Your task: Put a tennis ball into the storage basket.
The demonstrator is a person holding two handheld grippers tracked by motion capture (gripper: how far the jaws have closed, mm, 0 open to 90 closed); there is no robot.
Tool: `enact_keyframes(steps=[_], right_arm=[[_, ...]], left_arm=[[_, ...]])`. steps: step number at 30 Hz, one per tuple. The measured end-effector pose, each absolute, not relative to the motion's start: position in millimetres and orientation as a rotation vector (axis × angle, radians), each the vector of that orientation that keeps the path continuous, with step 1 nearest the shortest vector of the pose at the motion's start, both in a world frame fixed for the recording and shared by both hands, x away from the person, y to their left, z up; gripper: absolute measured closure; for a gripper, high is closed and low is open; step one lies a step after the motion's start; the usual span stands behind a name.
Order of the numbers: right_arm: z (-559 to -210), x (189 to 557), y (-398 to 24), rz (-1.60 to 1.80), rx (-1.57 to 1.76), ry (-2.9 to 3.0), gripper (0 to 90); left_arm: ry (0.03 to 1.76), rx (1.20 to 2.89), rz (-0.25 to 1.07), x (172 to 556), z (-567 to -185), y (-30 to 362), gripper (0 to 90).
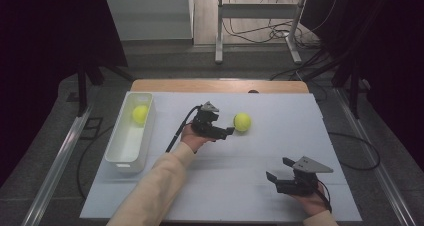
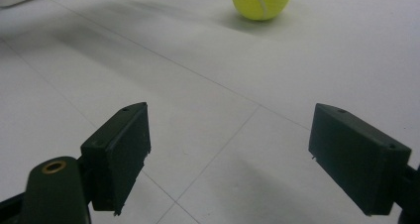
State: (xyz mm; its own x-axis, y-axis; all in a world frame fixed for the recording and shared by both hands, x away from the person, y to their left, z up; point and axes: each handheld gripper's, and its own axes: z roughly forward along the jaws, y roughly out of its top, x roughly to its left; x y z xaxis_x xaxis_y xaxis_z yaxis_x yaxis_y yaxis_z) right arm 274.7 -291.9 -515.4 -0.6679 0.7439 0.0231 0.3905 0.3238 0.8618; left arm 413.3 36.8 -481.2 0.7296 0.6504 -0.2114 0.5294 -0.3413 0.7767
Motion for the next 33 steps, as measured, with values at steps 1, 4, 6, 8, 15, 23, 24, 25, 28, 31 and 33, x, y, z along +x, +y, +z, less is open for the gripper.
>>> enact_keyframes(steps=[1,4,6,8,15,23,24,25,28,31,33], right_arm=[[-515,275,-292,1.284,1.010,2.216,17.0],[-515,275,-292,1.284,1.010,2.217,17.0],[-516,275,-292,1.282,1.007,2.218,17.0],[-516,274,-292,1.280,1.006,2.220,17.0],[-515,275,-292,1.280,1.007,2.218,17.0],[-516,275,-292,1.284,1.005,2.220,17.0],[-516,275,-292,1.284,1.005,2.220,17.0],[-516,275,-292,1.284,1.005,2.220,17.0],[-516,275,-292,1.284,1.004,2.220,17.0],[-515,275,-292,1.281,1.004,2.220,17.0],[-515,275,-292,1.281,1.003,2.221,17.0]], left_arm=[[0.897,2.024,0.168,414,-482,35,13.1],[0.898,2.027,0.165,416,-484,33,13.1],[0.901,2.021,0.162,417,-486,31,13.1],[0.902,2.021,0.158,418,-488,28,13.1],[0.902,2.039,0.160,424,-493,21,13.0],[0.896,2.061,0.186,429,-497,13,12.7],[0.895,2.059,0.182,430,-497,12,12.5],[0.895,2.059,0.182,430,-497,12,12.4],[0.893,2.063,0.189,431,-499,6,12.1],[0.888,2.075,0.198,433,-499,1,11.8],[0.890,2.075,0.197,434,-499,-3,11.6]])
